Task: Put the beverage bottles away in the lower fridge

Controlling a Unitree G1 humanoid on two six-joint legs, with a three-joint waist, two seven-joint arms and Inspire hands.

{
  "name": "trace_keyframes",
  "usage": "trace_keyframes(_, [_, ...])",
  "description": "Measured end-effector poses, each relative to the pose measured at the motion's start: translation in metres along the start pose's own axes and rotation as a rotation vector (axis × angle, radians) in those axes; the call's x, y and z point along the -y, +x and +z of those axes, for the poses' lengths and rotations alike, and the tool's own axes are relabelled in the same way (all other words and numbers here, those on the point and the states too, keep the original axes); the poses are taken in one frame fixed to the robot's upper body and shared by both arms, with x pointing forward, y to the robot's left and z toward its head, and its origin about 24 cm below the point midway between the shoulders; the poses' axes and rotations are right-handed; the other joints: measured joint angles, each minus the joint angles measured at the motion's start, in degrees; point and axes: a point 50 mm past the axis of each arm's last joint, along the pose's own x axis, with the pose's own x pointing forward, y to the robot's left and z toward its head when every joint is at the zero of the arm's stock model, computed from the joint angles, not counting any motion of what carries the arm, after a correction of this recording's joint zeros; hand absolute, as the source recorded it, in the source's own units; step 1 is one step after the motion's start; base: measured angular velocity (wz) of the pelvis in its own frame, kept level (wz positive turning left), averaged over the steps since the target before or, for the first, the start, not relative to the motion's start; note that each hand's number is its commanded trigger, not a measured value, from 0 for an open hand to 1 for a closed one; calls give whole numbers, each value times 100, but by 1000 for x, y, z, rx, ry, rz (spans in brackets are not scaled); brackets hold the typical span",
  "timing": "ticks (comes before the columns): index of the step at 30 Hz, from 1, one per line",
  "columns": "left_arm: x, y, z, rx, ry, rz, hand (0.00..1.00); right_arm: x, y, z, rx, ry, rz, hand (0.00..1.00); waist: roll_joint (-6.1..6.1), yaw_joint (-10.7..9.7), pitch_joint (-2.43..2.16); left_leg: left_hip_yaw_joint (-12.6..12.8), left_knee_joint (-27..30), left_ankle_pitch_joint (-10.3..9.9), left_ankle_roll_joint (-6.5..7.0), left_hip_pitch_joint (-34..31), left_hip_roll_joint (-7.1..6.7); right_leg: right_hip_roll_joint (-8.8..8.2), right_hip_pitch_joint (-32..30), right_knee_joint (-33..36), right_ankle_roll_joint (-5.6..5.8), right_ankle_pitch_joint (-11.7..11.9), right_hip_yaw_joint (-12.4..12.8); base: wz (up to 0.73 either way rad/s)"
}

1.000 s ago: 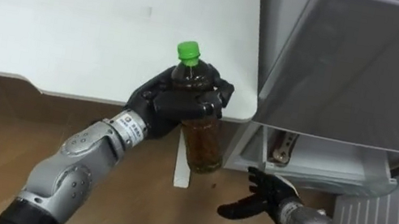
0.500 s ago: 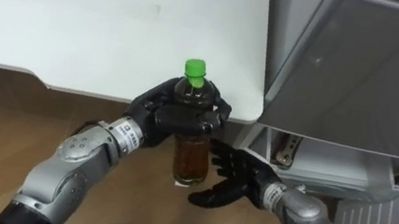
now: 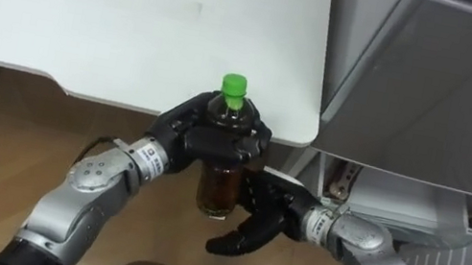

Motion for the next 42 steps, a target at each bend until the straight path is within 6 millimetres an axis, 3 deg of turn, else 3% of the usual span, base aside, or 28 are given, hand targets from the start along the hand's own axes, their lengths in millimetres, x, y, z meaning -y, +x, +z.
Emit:
trace_keyframes(7, [1,0,-1,5,19,-6,100,-4,3,3,48,55,36,0,-54,96,44,1,-2,1,0,26,-5,1,21,-6,0,0,-2,0])
trace_keyframes(13, [5,1,-13,-38,2,-18,100,-5,3,5,75,95,38,0,-38,105,69,-1,-52,6,5,52,-12,2,23,-11,0,0,-2,0])
trace_keyframes(26, [2,-1,-11,21,-17,-10,100,-9,5,7,176,291,36,0,-31,184,65,0,-93,23,7,60,-13,-2,20,-11,0,0,-3,0])
trace_keyframes(27, [2,-1,-11,21,-16,-9,100,-9,5,6,177,296,35,16,-31,194,65,0,-91,23,7,59,-13,-2,20,-11,0,0,-3,0])
trace_keyframes(28, [2,-1,-11,20,-16,-9,100,-10,6,6,179,303,33,53,-26,201,63,-2,-82,23,7,56,-14,-2,19,-11,0,0,0,0])
trace_keyframes(29, [2,-1,-11,20,-16,-8,100,-10,6,6,180,305,33,96,-21,195,60,0,-82,23,7,58,-14,-3,19,-12,0,0,-2,0])
trace_keyframes(30, [2,-1,-11,22,-16,-8,100,-10,6,6,181,308,32,100,-7,201,52,0,-82,23,7,58,-15,-4,19,-13,1,0,-4,0])
trace_keyframes(35, [4,-1,-11,24,-14,-15,100,-9,5,6,182,315,14,100,60,211,19,8,-92,25,8,81,-17,-6,30,-14,1,0,3,0])
trace_keyframes(42, [10,3,-10,41,-41,-49,100,-5,4,3,187,360,-40,100,97,227,21,9,-123,38,8,120,-25,-9,62,-23,1,0,10,0])
